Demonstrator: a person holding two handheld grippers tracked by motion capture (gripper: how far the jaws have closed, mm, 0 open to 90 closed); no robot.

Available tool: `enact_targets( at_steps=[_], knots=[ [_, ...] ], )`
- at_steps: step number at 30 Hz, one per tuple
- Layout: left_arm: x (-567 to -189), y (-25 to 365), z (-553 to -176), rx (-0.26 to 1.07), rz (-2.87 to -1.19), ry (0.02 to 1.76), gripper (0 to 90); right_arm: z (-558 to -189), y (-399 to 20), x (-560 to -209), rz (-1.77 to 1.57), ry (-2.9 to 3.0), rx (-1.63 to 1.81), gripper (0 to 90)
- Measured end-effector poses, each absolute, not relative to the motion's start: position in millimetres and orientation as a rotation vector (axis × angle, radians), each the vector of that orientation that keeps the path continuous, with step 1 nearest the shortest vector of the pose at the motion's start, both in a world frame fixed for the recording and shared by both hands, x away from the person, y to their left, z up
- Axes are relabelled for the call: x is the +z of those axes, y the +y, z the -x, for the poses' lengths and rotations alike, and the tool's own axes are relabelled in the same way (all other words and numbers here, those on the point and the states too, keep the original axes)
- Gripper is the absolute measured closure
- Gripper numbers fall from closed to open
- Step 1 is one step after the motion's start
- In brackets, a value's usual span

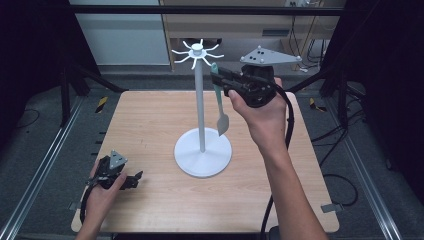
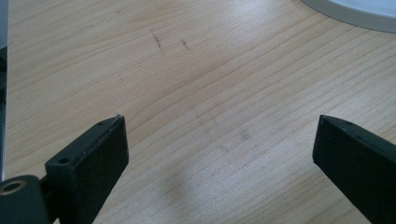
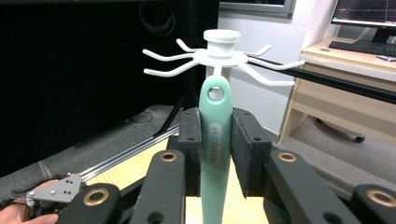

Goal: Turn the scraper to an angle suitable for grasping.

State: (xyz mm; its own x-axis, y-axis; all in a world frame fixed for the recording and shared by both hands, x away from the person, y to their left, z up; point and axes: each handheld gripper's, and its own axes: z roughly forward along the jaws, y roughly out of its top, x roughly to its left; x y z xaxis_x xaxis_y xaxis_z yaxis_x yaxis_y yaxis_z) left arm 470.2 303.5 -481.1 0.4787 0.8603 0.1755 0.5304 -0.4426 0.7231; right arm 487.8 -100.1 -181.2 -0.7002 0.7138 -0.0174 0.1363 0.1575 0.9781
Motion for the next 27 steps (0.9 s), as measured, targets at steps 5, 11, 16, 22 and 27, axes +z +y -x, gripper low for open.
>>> enact_targets(
  at_steps=[5,11,16,22,27],
  knots=[
    [-481.1,303.3,-470.2,0.721,-2.133,1.144,3.3,-489.0,-98.8,-181.5,-0.804,1.966,1.567,74.8],
    [-481.1,303.2,-470.1,0.721,-2.134,1.144,3.3,-491.2,-97.6,-181.7,-0.810,1.969,1.568,74.8],
    [-481.3,303.0,-470.2,0.722,-2.131,1.145,3.3,-494.1,-96.1,-182.3,-0.814,1.970,1.568,74.8],
    [-481.0,303.3,-470.2,0.720,-2.138,1.142,3.3,-497.0,-93.4,-183.1,-0.820,1.972,1.569,74.7],
    [-481.0,303.2,-470.2,0.721,-2.140,1.140,3.3,-499.3,-90.8,-183.7,-0.823,1.972,1.567,74.7]
  ],
)
